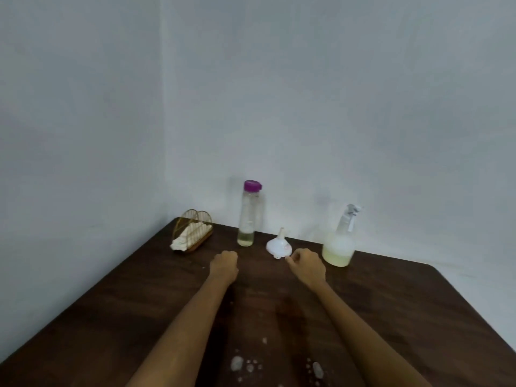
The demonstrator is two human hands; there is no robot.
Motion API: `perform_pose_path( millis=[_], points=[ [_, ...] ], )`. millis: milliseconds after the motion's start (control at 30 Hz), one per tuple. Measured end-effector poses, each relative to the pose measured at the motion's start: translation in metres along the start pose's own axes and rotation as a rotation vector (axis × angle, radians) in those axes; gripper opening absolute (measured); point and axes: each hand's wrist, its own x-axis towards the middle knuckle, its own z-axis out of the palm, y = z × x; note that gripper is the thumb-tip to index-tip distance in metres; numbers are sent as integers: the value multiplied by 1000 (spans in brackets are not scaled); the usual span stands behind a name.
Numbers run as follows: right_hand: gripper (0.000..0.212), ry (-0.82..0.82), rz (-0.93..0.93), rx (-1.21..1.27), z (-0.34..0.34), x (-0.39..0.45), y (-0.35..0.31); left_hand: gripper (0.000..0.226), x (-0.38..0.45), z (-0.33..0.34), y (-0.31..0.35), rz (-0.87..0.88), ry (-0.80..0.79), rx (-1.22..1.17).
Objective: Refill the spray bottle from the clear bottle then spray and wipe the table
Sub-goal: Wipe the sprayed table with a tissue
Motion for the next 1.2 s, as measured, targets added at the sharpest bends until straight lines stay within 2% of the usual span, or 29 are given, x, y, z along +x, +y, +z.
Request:
perform_pose_path(
  millis=[133, 267, 333, 467, 567, 633, 700, 767, 800, 867, 900, 1000, 1033, 1100, 1167, 1200],
  points=[
    [20, -117, -171, 77, 31, -5, -55, 51, -16, -24, -66, -157, -107, 182],
    [16, -179, -368, 36, 56, 0, -109, 79, -25, -36, -115, -383, -207, 215],
    [18, -171, -487, -28, 71, 7, -137, 92, -21, -39, -132, -467, -259, 140],
    [26, -98, -661, -189, 102, 26, -188, 110, -1, -44, -150, -485, -346, 79],
    [33, -24, -760, -424, 125, 45, -219, 119, 9, -48, -155, -556, -373, 48],
    [35, -17, -788, -657, 142, 55, -231, 107, 15, -47, -154, -564, -365, -5],
    [33, -27, -795, -849, 159, 61, -235, 66, 30, -41, -148, -527, -323, -28],
    [28, -33, -772, -936, 175, 63, -236, 58, 40, -43, -141, -494, -379, 41],
    [28, -32, -762, -937, 182, 64, -235, 62, 39, -46, -139, -529, -419, 31],
    [29, -16, -761, -903, 190, 67, -235, 68, 48, -42, -139, -574, -509, 71],
    [29, -7, -769, -886, 191, 68, -235, 68, 57, -38, -138, -586, -485, 17],
    [25, 40, -792, -809, 187, 70, -237, 47, 55, -41, -133, -665, -500, -32],
    [23, 69, -788, -762, 183, 70, -238, 48, 56, -42, -132, -654, -495, 15],
    [21, 148, -763, -620, 171, 70, -239, 56, 53, -42, -136, -625, -477, 81],
    [24, 250, -665, -385, 153, 66, -243, 50, 50, -31, -146, -451, -415, 216],
    [25, 306, -578, -221, 142, 61, -245, 47, 46, -30, -148, -382, -370, 191]
  ],
)
